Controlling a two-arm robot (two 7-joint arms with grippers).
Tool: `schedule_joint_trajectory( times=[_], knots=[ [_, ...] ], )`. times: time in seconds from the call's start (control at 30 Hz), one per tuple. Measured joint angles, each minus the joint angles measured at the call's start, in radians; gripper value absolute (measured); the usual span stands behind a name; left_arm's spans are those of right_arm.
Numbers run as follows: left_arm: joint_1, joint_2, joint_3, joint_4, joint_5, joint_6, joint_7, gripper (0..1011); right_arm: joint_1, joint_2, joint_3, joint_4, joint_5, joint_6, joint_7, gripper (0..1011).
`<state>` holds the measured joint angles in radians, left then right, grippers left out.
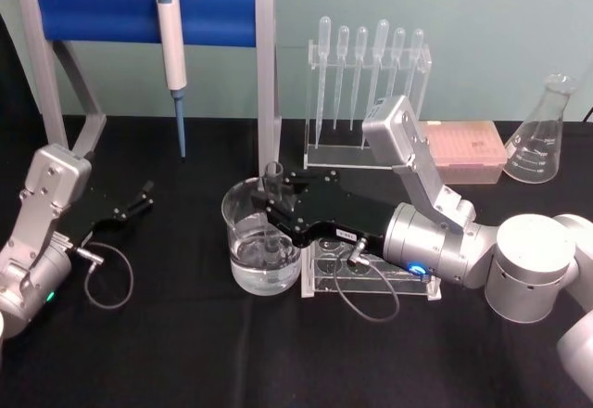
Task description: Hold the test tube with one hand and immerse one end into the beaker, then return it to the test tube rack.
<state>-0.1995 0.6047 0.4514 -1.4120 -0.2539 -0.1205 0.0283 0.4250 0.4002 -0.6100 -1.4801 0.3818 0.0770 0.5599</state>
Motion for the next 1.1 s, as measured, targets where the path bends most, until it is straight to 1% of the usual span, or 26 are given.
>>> schedule_joint_trajectory(
  times=[1.1],
  knots=[
    [0.000,0.000,0.000,0.000,0.000,0.000,0.000,1000,0.002,0.002,-0.002,-0.002,0.002,0.001,0.000,225]
  ],
)
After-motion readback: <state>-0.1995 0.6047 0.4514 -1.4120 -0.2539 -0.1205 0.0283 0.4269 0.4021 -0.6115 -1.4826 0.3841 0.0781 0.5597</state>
